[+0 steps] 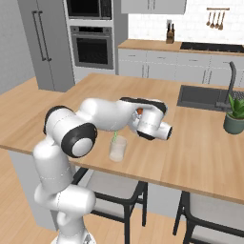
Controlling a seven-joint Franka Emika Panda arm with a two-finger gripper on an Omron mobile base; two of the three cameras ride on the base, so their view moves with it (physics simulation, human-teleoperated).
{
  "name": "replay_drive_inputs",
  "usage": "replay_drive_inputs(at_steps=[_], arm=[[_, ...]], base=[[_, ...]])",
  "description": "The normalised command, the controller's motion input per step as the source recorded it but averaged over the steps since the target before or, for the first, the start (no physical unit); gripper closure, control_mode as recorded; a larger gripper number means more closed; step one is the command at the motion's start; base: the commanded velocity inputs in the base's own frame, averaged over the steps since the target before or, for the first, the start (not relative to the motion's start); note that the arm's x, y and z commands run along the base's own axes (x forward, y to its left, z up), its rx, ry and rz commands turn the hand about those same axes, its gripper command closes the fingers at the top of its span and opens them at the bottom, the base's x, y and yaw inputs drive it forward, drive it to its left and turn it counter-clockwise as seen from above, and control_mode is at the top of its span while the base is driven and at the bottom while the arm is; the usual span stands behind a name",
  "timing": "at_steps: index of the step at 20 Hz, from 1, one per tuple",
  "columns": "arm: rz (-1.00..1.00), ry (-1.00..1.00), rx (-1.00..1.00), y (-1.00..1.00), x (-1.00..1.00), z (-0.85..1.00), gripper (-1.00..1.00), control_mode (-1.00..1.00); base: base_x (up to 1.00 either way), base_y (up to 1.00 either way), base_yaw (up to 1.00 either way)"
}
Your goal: Take a straw from the drawer in front and place it inside the glass cup on the dining counter.
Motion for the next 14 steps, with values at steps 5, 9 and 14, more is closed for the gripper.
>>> replay_drive_inputs(at_steps=[5,9,14], arm=[[0.18,-0.29,0.0,0.0,-0.39,-0.15,1.0,-1.0],[0.19,-0.33,-0.03,0.11,-0.23,-0.21,-1.0,-1.0],[0.19,-0.34,-0.05,0.16,-0.02,-0.24,-1.0,-1.0]], base=[[0.0,0.0,0.0],[0.0,0.0,0.0],[0.0,0.0,0.0]])
